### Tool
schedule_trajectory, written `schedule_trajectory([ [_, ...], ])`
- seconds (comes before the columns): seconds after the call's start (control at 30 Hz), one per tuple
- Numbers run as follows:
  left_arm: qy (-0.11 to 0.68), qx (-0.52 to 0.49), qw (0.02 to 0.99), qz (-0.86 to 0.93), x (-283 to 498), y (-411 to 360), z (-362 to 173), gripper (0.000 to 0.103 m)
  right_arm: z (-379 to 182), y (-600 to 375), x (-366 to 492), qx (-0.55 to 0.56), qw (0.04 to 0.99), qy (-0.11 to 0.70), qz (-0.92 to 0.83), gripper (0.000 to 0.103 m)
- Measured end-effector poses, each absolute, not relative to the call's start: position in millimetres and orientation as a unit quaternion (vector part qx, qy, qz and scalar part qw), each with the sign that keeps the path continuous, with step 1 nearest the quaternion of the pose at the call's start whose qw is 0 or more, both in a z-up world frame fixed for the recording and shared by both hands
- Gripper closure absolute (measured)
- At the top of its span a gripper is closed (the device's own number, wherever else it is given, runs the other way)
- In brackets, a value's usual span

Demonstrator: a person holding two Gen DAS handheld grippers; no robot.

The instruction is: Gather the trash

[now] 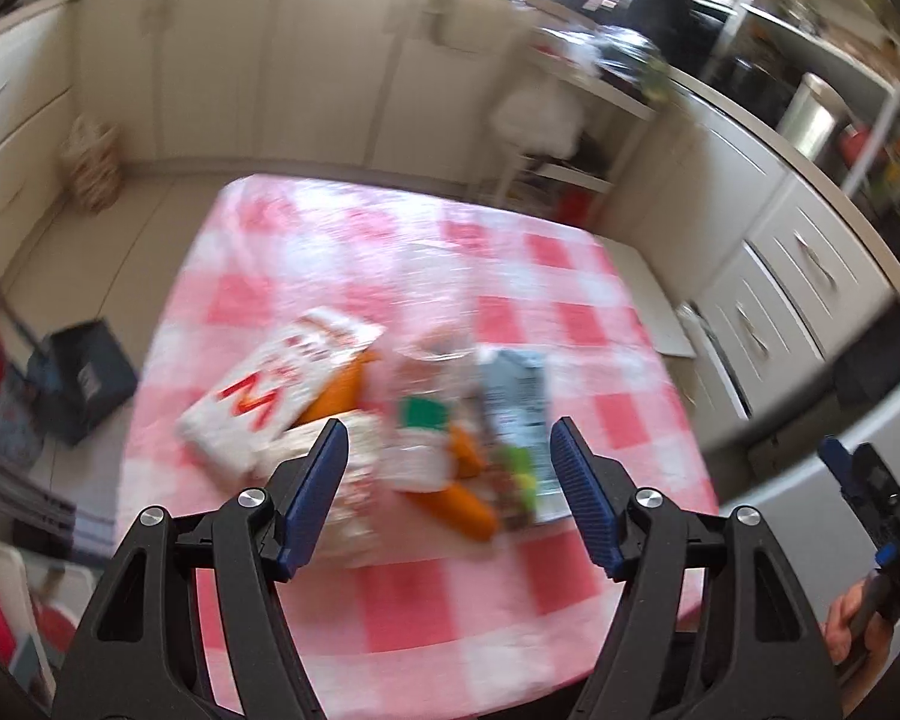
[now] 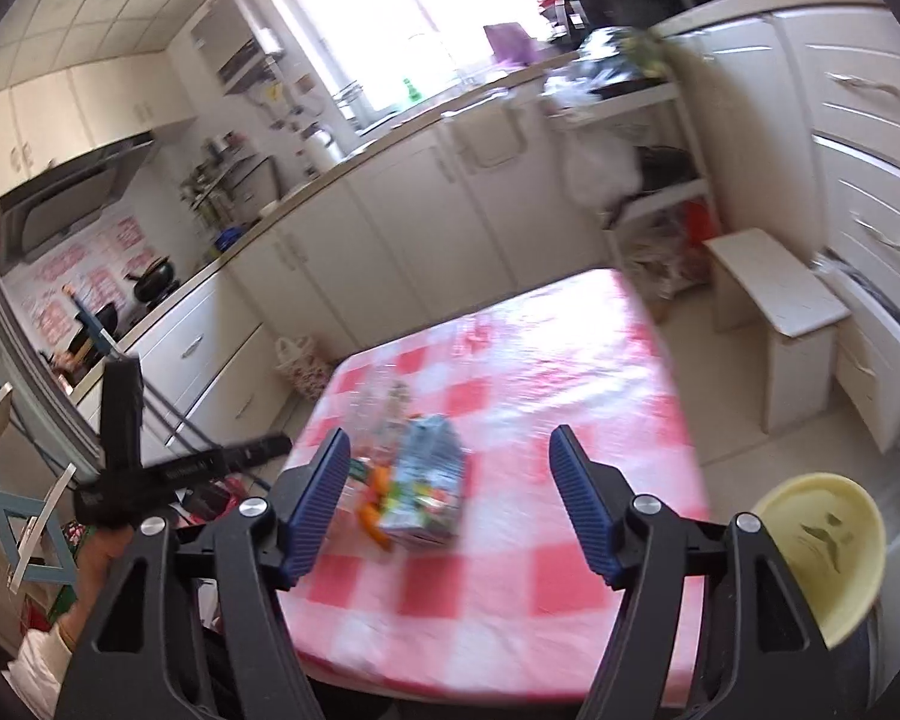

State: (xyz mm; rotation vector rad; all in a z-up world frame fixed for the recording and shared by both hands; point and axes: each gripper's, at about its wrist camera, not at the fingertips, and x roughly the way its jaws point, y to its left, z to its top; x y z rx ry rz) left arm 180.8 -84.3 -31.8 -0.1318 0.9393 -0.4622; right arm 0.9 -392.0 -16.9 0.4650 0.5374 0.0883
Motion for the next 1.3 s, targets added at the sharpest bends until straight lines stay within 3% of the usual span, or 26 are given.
schedule_trajectory([
  [0.2, 0.473, -0.135, 0.855, -0.164, 198, -29, -53, 0.036, -24, -357, 36, 0.205, 0.934, 0.291, 0.038, 0.033],
  [0.63, 0.510, -0.054, 0.847, -0.138, 192, -55, -82, 0.036, -39, -337, 65, 0.155, 0.925, 0.345, 0.015, 0.029],
  [1.3, 0.514, -0.076, 0.843, -0.138, 191, -44, -82, 0.036, -42, -344, 68, 0.170, 0.920, 0.352, -0.007, 0.028],
])
